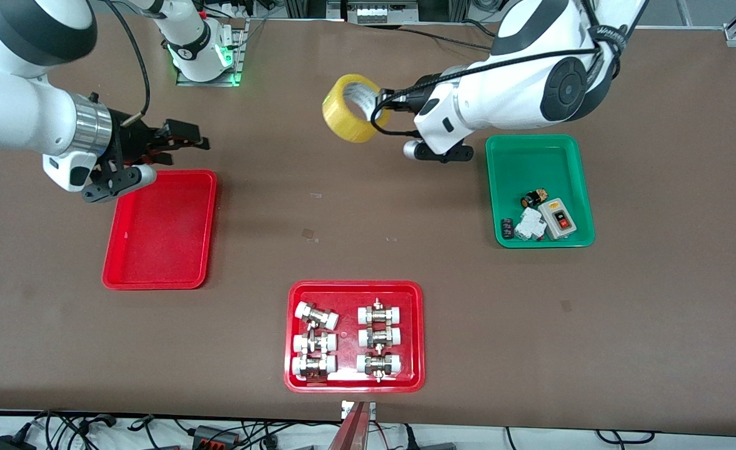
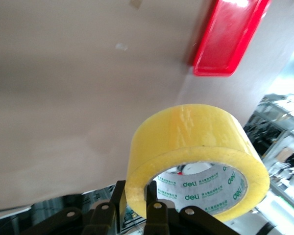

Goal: Left arm passes tape to right arm into tray
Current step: 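Lift the tape with the left gripper while the right gripper reaches toward it, then grasp the tape roll with the right gripper beside the left gripper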

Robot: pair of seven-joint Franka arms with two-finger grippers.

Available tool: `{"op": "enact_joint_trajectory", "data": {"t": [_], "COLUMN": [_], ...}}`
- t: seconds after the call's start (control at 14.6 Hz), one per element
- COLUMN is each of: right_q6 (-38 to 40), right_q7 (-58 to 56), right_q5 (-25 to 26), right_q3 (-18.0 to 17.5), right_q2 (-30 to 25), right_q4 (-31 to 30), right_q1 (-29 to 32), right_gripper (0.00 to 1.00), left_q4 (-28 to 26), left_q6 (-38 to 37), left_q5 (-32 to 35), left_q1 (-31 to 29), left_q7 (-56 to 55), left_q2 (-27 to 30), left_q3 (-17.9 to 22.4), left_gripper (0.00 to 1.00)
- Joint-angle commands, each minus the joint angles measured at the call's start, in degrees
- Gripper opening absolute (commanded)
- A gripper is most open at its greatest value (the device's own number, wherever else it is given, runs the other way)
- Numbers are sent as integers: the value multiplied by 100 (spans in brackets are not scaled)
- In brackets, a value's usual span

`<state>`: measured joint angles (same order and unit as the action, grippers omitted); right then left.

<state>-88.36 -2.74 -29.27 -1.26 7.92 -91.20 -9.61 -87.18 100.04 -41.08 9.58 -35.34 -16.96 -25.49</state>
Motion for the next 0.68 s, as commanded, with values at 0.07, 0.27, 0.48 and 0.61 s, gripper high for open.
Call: {"op": "enact_joint_trajectory", "data": {"t": [0.07,0.27,0.48,0.61], "right_q6": [-434,-1041,-1384,-1570], "right_q7": [886,1029,1029,1047], "right_q5": [-1534,-1669,-1819,-1836], "right_q3": [29,29,29,29], "right_q2": [113,174,341,420], "right_q4": [384,384,384,375], "right_q1": [-330,-821,-1331,-1447], "right_gripper": [100,100,100,100], "left_q4": [281,281,281,281], "left_q6": [112,103,94,77], "left_q5": [-576,-568,-542,-533], "left_q1": [-87,-96,-123,-184], "left_q7": [19,19,28,36], "left_q2": [-324,-334,-325,-316], "left_q3": [17,26,52,52], "left_gripper": [1,1,1,1]}}
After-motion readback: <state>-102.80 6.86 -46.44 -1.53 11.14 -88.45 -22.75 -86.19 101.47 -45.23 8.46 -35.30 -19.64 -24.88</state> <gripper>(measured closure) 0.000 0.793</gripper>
